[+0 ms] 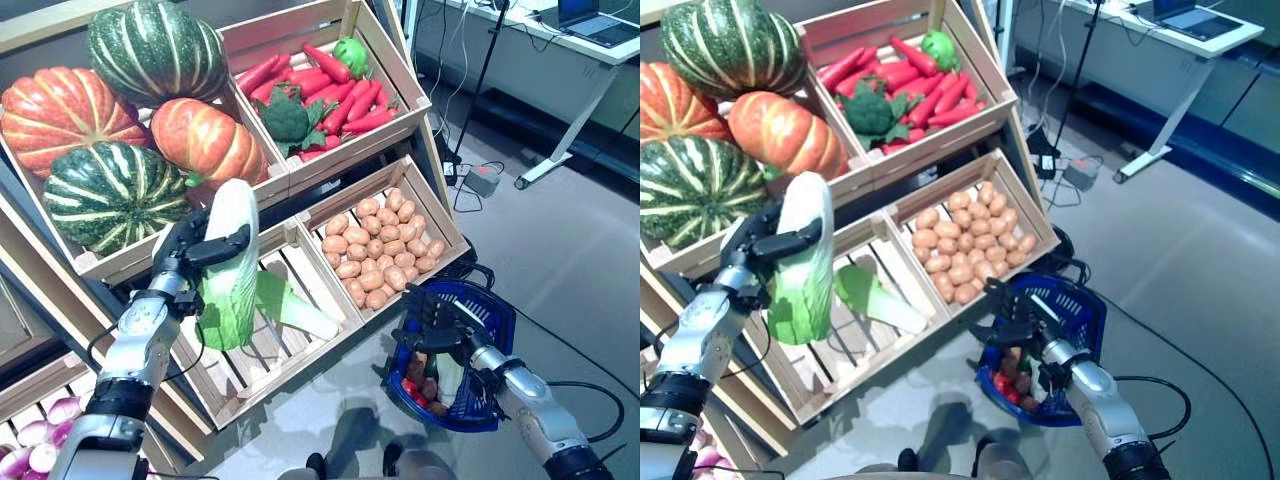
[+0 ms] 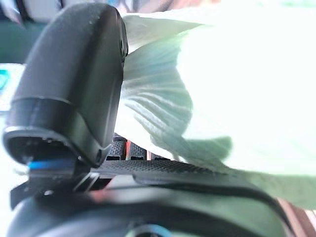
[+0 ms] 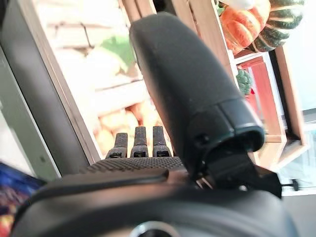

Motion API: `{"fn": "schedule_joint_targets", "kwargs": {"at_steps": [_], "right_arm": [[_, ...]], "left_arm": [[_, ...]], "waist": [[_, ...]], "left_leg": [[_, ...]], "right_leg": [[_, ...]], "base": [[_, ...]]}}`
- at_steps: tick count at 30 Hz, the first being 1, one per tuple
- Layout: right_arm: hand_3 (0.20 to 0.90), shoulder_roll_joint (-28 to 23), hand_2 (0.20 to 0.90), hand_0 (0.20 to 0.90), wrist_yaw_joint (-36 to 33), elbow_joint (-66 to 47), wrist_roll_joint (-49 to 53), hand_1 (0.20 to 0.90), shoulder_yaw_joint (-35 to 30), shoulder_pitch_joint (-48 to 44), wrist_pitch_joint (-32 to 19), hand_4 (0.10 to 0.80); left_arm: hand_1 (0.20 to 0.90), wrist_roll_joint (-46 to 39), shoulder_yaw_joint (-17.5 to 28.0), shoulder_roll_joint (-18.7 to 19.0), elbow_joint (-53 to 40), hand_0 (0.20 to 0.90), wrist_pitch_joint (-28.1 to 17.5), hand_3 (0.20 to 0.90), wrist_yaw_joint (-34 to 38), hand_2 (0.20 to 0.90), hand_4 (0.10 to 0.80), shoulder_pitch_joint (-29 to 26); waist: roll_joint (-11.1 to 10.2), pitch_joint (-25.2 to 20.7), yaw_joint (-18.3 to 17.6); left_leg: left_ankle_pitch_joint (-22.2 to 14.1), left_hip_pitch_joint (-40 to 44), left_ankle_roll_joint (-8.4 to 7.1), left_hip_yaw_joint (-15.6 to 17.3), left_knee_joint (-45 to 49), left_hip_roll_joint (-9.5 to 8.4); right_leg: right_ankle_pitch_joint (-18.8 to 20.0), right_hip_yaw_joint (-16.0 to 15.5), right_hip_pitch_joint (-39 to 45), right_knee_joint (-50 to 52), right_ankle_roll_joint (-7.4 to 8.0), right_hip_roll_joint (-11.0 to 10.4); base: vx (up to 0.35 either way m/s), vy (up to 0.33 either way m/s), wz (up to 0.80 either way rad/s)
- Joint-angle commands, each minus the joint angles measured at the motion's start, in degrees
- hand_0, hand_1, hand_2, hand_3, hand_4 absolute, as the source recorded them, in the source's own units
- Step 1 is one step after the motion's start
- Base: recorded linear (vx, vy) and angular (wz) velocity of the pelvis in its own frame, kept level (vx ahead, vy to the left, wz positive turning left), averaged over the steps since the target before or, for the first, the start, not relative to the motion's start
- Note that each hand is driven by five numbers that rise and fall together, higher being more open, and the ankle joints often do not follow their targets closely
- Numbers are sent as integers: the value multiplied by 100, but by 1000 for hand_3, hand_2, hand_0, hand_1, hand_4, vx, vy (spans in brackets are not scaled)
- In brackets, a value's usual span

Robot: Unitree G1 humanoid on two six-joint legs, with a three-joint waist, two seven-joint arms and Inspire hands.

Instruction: Put vegetables into the basket

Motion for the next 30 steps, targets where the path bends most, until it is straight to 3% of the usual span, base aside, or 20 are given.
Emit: {"fn": "schedule_joint_targets", "kwargs": {"at_steps": [1, 6, 14, 22, 30], "right_arm": [[900, 155, 900, 900, 560, -278, 829, 900, 15, -551, 98, 800], [900, 147, 900, 900, 730, -467, 947, 900, 251, -926, 358, 800], [900, 181, 900, 900, 578, -588, 615, 900, 610, -1412, 348, 800], [900, 490, 900, 900, 509, -535, 797, 900, 756, -1561, 493, 800], [900, 717, 900, 900, 491, -522, 935, 900, 848, -1446, 670, 800]], "left_arm": [[300, -640, 32, 86, -343, 300, -1134, 300, -577, 300, 400, -704], [300, -966, -228, -71, -300, 300, -1330, 300, -1071, 300, 400, -992], [300, -1332, -523, -465, -409, 300, -1403, 300, -1384, 300, 400, -1201], [300, -1381, -718, -979, -620, 300, -1522, 300, -1545, 300, 400, -1173], [300, -1381, -864, -1246, -940, 300, -1610, 300, -1708, 300, 400, -1082]], "waist": [[-142, -634, -5], [-159, -749, -19], [-211, -828, -31], [-261, -865, -30], [-304, -887, -17]], "left_leg": [[-15, -9, 231, 91, -313, -476], [-15, 0, 219, 134, -383, -461], [-92, 133, 255, 247, -383, -426], [-171, 273, 294, 281, -383, -396], [-209, 338, 304, 286, -383, -371]], "right_leg": [[368, 68, 605, -1006, -297, 36], [510, 83, 674, -1246, -271, 62], [480, 137, 758, -1246, -282, 92], [438, 224, 868, -1246, -289, 120], [423, 239, 924, -1246, -280, 128]], "base": [[-11, -54, -1], [-23, -42, -5], [-8, -15, -6], [-1, -5, -7], [7, -6, -4]]}}
